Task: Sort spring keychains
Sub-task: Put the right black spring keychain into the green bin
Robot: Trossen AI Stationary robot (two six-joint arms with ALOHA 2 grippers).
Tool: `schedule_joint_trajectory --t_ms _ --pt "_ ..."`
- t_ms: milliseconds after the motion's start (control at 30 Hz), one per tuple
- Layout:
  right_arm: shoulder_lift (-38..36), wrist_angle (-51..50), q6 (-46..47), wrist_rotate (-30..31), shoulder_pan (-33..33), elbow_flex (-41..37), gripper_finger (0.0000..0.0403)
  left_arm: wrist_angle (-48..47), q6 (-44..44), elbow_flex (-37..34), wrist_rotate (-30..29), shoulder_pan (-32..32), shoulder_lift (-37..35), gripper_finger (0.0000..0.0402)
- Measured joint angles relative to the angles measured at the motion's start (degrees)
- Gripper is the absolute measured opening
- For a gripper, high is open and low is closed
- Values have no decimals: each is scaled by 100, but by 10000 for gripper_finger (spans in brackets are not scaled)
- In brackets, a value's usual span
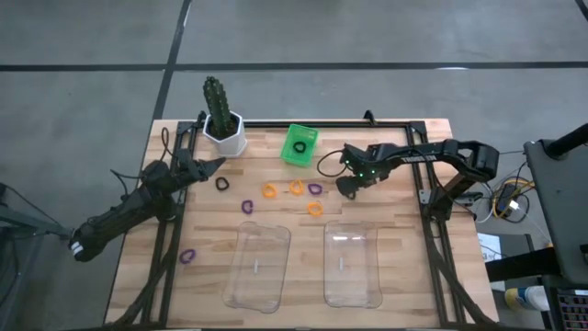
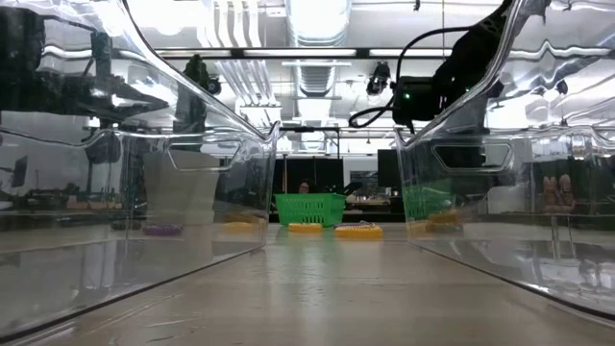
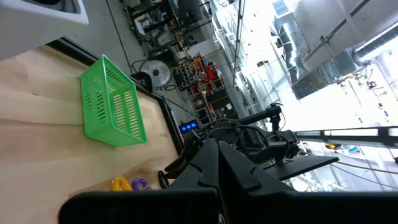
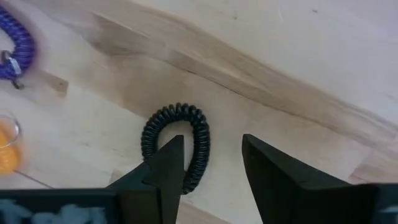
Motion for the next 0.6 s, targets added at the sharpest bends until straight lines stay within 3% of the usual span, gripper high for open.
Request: schedule_joint_trajectory --t_ms 367,600 --pt "263 -70 -2 -71 15 59 128 -2 10 0 0 0 4 0" --pt "278 68 -248 -148 15 220 50 -13 40 0 0 0 20 0"
